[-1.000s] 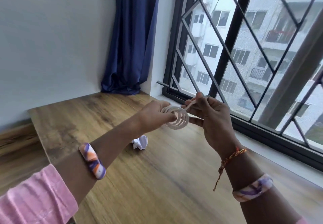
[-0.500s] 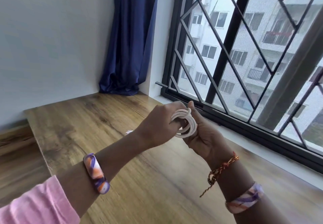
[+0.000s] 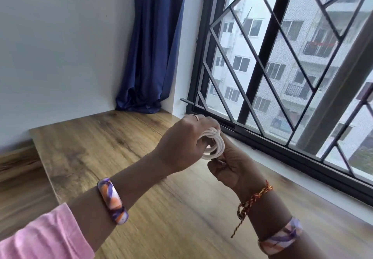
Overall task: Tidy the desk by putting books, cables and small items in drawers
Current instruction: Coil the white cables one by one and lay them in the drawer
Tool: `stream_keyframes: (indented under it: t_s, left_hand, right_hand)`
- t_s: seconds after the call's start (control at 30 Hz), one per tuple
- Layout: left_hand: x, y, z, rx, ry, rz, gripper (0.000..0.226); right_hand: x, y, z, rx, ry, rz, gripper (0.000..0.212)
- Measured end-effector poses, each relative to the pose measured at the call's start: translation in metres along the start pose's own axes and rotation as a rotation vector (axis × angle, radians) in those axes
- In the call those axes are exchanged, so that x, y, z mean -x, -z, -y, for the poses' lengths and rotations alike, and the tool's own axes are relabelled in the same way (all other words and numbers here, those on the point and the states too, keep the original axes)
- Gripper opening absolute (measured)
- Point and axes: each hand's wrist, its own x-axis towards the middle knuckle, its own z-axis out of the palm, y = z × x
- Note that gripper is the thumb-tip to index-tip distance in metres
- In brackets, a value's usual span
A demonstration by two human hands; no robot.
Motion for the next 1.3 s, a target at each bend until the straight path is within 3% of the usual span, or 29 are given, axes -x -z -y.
stream_keyframes:
  t_s: [0.1, 0.2, 0.3, 0.37, 0.43, 0.53, 0.83, 1.03, 1.17, 1.3]
  left_hand:
    - [0.000, 0.001, 0.003, -0.055, 0.119, -0.086, 0.020]
    - [-0.005, 0.005, 0.006, -0.009, 0.320, -0.147, 0.011]
    - [-0.007, 0.009, 0.010, 0.118, 0.512, -0.065, 0.011]
    - [-0.005, 0.010, 0.011, 0.180, 0.572, -0.006, 0.014]
    - [-0.002, 0.010, 0.010, 0.203, 0.594, 0.043, 0.013]
    - [0.001, 0.007, 0.007, 0.205, 0.585, 0.065, 0.009]
    - [0.008, 0.005, 0.008, 0.131, 0.578, 0.028, 0.014]
    - [0.006, -0.001, 0.002, 0.159, 0.547, 0.018, 0.021]
    - [0.006, -0.003, -0.001, 0.172, 0.557, -0.080, 0.015]
    - [0.004, 0.003, -0.006, 0.418, 0.631, -0.213, 0.011]
  right_hand:
    - [0.011, -0.001, 0.001, 0.156, 0.120, 0.023, 0.028]
    - [0.020, -0.002, -0.005, 0.460, 0.282, 0.103, 0.017]
    - [0.022, -0.005, -0.008, 0.617, 0.398, 0.076, 0.015]
    - [0.020, -0.007, -0.007, 0.604, 0.350, 0.056, 0.013]
    - [0.017, -0.009, -0.006, 0.611, 0.325, 0.025, 0.007]
    - [0.012, -0.013, -0.011, 0.637, 0.341, 0.003, 0.016]
    - [0.009, -0.003, -0.018, 0.611, 0.311, 0.089, 0.012]
    - [0.000, -0.005, -0.022, 0.782, 0.533, -0.088, 0.024]
    - [-0.003, -0.007, -0.017, 0.797, 0.536, -0.097, 0.021]
    - [0.001, -0.012, -0.005, 0.740, 0.494, -0.033, 0.024]
